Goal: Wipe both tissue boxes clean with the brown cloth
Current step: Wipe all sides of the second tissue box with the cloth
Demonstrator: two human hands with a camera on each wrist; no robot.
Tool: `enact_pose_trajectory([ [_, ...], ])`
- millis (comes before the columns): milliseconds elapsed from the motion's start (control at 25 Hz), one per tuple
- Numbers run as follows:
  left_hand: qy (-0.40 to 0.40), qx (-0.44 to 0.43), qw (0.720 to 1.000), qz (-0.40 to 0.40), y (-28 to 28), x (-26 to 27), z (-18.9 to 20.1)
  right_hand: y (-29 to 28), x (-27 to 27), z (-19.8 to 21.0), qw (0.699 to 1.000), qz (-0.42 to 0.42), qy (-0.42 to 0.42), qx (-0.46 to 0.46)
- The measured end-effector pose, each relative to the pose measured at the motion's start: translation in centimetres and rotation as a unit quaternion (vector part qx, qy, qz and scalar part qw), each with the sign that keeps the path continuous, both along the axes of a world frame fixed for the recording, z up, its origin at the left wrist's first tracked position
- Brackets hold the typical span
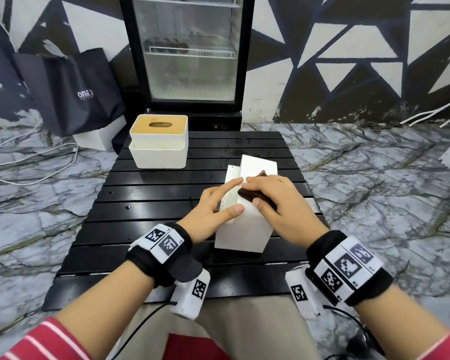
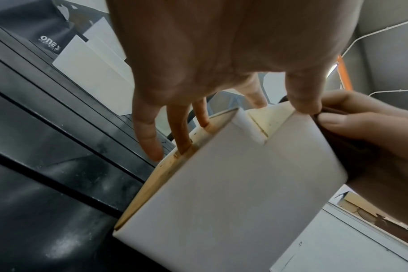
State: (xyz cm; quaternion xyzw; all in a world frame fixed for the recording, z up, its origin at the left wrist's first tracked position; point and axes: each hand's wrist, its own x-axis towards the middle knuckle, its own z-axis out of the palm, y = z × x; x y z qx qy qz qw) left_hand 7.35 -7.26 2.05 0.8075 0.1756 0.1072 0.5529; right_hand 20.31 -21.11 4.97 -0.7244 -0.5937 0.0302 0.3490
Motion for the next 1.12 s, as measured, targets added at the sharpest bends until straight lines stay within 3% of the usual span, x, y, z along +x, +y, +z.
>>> enact_pose_trajectory([
  [240, 0.007, -0.014, 1.0, 0.013, 0.0, 0.2, 0.5, -0.7, 0.8, -0.1, 0.999, 0.038, -0.023, -0.015],
  [440, 0.006, -0.011, 1.0, 0.006, 0.1, 0.1, 0.4, 0.5, 0.3, 0.1, 1.0, -0.011, -0.018, -0.008],
  [640, 0.013, -0.016, 1.0, 0.007, -0.2, -0.1, 0.6, -0.9, 0.5, -0.5, 0.999, 0.041, -0.031, -0.01],
  [880, -0.001, -0.011, 1.0, 0.006, -0.3, -0.2, 0.4, 0.1, -0.5, -0.2, 0.999, -0.006, -0.045, 0.001],
  [1000, -0.008, -0.007, 1.0, -0.003, 0.2, -0.4, 0.3, -0.6, -0.6, -0.7, 0.996, 0.036, -0.076, 0.001],
  [1120, -0.016, -0.019, 1.0, 0.003, 0.3, -0.3, 0.2, -0.1, 0.9, -0.2, 0.997, 0.054, -0.055, -0.023],
])
